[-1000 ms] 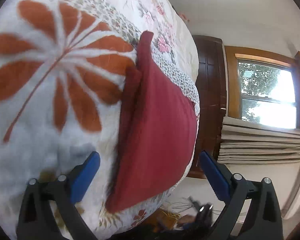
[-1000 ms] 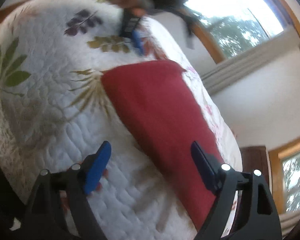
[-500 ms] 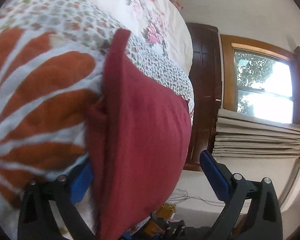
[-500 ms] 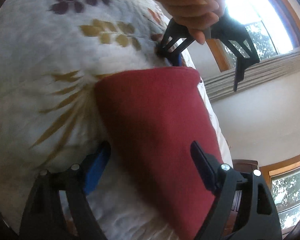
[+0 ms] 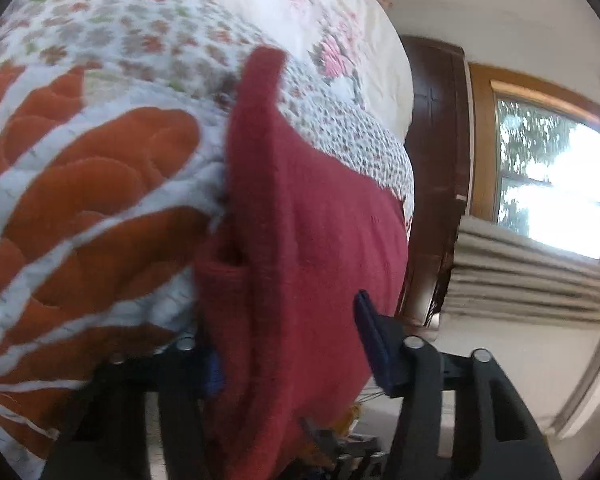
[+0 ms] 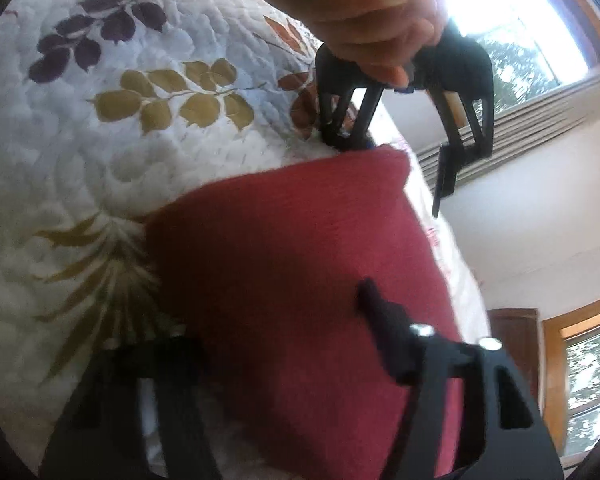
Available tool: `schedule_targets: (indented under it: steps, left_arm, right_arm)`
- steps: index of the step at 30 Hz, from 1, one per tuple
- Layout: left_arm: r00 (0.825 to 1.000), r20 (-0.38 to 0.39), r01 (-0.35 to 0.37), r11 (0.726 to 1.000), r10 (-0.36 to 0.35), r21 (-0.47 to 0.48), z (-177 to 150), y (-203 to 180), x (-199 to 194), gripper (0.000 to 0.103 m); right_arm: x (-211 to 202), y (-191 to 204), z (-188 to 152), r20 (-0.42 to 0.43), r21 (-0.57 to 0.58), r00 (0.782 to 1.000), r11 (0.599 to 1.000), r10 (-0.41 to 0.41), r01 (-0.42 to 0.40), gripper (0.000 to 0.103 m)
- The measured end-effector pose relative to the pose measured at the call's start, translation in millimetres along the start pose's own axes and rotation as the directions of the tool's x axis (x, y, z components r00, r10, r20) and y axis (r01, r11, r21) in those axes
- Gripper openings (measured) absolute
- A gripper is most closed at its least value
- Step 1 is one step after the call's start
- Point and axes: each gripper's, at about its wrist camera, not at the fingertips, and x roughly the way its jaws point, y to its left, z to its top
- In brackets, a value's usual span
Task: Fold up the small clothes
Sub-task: 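Grasp the folded sweater edge with the left gripper and lift it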
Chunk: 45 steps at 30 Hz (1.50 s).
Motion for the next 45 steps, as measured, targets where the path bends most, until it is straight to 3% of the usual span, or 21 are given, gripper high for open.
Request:
schedule_targets:
  steps: [4, 7, 18, 23, 40, 45]
  left_arm:
    - [1.0, 0.005, -0.018, 1.0, 0.018, -0.018, -1.1, 1.8, 2.0, 0.031]
    - [0.999, 0.028, -0.024, 1.0, 0.024, -0.002, -4.5, -11.1, -3.7, 0.027]
    - [0.998, 0.059, -0.017, 0.988, 0.008, 0.153, -17.3, -109.5, -25.2, 0.027]
    - [0.998, 0.059, -0.033, 0.982, 0.023, 0.187, -18.0, -141.7, -19.3, 0.027]
    - [0.998, 0.008, -0.069, 0.951, 0.07, 0.302, -19.0, -240.1, 47.7, 0.025]
    - [0.992, -0.032, -0.103, 0.943, 0.119, 0.315, -19.9, -250.9, 83.1, 0.022]
  right_arm:
    - [-9.6, -19.0, -1.9, 0.001, 0.108, 0.999, 0.993, 0.049, -0.049, 0.025]
    - [-19.1, -42.8, -2.6, 0.009, 0.182, 0.997, 0.98, 0.078, -0.078, 0.019]
    - [-72.8, -119.6, 3.2, 0.064, 0.391, 0.994, 0.914, 0.092, -0.11, 0.018]
    - [-89.6, -143.4, -20.5, 0.082, 0.447, 0.994, 0.888, 0.076, -0.105, 0.018]
    - [-85.3, -205.5, -88.3, 0.106, 0.596, 0.993, 0.796, 0.054, -0.107, 0.017]
    - [-78.7, -219.2, -120.2, 0.109, 0.67, 0.988, 0.726, 0.112, -0.156, 0.018]
